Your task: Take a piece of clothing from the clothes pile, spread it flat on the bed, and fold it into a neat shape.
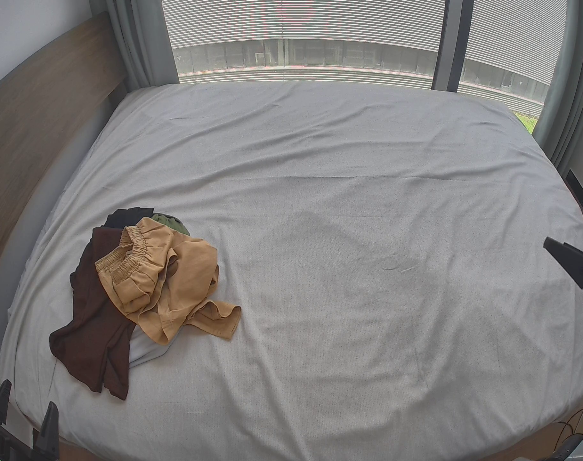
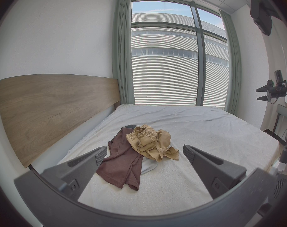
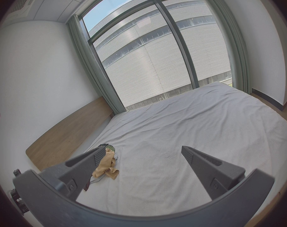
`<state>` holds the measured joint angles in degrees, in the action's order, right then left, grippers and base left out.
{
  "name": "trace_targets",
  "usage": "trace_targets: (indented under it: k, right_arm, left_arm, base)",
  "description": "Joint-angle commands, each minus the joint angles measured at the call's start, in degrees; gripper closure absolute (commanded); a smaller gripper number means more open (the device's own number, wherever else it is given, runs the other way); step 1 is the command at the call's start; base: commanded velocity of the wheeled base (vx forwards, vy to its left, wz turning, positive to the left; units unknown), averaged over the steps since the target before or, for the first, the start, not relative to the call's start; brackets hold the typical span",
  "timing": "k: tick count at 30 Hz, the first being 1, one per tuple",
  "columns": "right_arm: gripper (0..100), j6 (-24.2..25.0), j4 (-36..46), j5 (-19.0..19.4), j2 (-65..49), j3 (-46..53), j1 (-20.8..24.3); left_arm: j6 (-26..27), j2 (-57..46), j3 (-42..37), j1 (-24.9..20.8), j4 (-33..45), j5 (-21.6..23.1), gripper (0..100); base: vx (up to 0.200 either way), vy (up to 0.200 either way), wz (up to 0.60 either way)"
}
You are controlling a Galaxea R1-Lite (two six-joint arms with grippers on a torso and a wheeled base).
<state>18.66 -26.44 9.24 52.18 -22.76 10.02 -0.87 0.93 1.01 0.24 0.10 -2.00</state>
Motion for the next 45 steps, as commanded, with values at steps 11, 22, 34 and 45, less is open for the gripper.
trace_targets:
  k: [11,22,34,45]
  right_arm:
    - [0,0.85,-10.91,1.66,22.62,-5.28,1.67]
    - [0,6.12,-11.00,2.01,32.73,-10.29,5.98]
    - [0,8.85,-17.59,1.83,43.80,-12.40,13.01]
    - [0,10.43,-22.34,1.66,55.14,-18.29,16.43]
  left_arm:
    - [0.07,-0.57,-1.01,0.02,-0.01,0.07,0]
    - [0.16,-0.57,-1.01,0.02,-0.01,0.07,0]
    - [0.16,-0.57,-1.01,0.02,-0.01,0.07,0]
    - [0.16,-0.57,-1.01,0.02,-0.01,0.07,0]
  base:
    - [0.000,0.000,0.00]
    - [0.000,0.000,0.00]
    - [0.000,0.000,0.00]
    - [0.000,0.000,0.00]
